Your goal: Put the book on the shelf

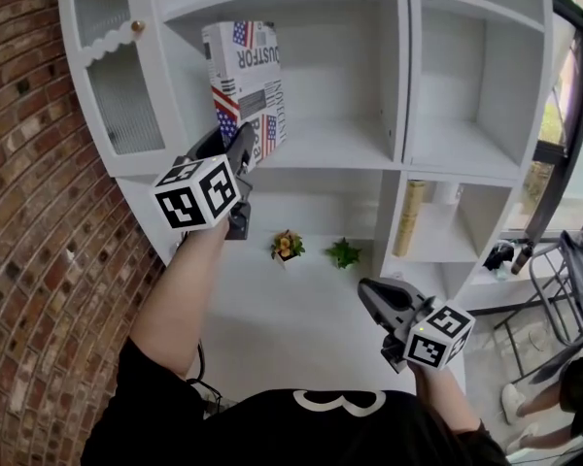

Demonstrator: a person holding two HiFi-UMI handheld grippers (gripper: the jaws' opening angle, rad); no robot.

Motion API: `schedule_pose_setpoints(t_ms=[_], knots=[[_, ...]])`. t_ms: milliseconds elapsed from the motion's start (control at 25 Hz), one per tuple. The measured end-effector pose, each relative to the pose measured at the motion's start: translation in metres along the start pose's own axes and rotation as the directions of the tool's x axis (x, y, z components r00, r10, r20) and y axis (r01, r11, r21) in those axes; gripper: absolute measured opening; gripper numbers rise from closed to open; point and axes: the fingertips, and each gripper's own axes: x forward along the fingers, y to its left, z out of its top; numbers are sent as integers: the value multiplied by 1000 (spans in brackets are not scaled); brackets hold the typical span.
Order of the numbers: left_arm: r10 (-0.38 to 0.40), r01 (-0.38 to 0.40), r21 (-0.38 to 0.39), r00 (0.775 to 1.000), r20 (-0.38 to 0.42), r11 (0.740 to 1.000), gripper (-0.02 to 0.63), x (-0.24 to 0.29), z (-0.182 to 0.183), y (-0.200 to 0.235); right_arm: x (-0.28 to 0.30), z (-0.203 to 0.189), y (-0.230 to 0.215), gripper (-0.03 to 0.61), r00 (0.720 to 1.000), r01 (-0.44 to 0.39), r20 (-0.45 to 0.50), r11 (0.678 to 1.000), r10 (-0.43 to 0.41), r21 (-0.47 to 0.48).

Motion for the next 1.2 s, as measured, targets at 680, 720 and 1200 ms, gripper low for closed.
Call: schedule_pose_setpoints(t_ms=[680, 720, 1200], knots=[[75, -72, 30, 992, -103, 997, 156, 44, -21, 9, -5, -11, -7, 11, 1000, 11, -18, 1000, -11, 7], [78, -75, 34, 990, -113, 997, 158, 46, -22, 8, -5, -11, -7, 11, 1000, 11, -19, 1000, -10, 7], [63, -63, 3, 977, -202, 998, 160, 53, -33, 8, -8, -10, 2, 11, 1000, -3, -15, 1000, 3, 13]])
